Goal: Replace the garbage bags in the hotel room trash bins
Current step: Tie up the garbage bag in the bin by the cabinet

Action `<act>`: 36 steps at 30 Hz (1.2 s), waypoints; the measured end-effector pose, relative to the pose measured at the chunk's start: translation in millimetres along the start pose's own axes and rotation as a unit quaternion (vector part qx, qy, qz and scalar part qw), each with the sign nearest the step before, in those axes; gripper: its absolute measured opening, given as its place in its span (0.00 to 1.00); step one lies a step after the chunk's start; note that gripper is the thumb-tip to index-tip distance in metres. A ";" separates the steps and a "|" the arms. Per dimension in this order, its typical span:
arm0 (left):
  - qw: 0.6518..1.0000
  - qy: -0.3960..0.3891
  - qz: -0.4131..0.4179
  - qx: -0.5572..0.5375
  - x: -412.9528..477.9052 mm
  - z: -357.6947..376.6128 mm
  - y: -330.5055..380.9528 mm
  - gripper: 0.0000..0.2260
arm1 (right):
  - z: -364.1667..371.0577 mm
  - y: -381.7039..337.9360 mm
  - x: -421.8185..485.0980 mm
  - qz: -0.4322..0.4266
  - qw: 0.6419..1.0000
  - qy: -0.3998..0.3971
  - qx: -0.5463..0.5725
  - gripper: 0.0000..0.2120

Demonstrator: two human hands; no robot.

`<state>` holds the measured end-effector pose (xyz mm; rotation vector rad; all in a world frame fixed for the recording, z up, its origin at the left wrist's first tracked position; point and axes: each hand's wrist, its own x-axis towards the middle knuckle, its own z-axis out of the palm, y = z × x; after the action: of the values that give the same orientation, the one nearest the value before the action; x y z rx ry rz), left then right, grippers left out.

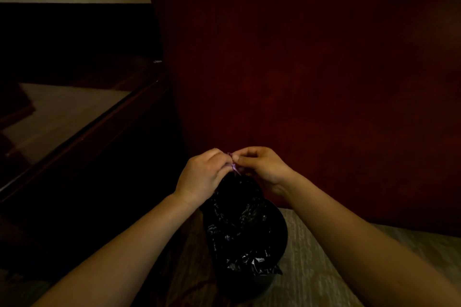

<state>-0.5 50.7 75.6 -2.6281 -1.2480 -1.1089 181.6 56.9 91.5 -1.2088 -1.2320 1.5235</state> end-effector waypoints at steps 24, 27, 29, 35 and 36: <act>0.969 0.001 -0.237 -0.078 -32.0 2.3 -11.8 0.02 | -21.6 25.4 -10.8 0.007 0.968 0.191 0.161 0.03; 0.970 -0.052 -0.235 -0.040 -49.4 6.1 -17.1 0.03 | -35.7 45.0 -14.1 0.047 0.941 0.269 0.199 0.04; 0.966 -0.074 -0.247 -0.022 -60.9 6.3 -25.3 0.06 | -46.1 55.5 -18.1 0.071 0.919 0.319 0.219 0.03; 0.939 -0.067 -0.334 -0.035 -91.1 8.4 -43.4 0.06 | -71.1 72.5 -30.7 0.076 0.894 0.383 0.218 0.03; 0.940 -0.064 -0.333 -0.036 -91.1 10.2 -42.2 0.05 | -72.0 73.2 -31.5 0.074 0.895 0.381 0.218 0.02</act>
<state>-62.2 21.7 1.2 -2.3990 -2.2691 -1.0550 256.8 27.0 20.9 -1.4004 -0.2658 1.1425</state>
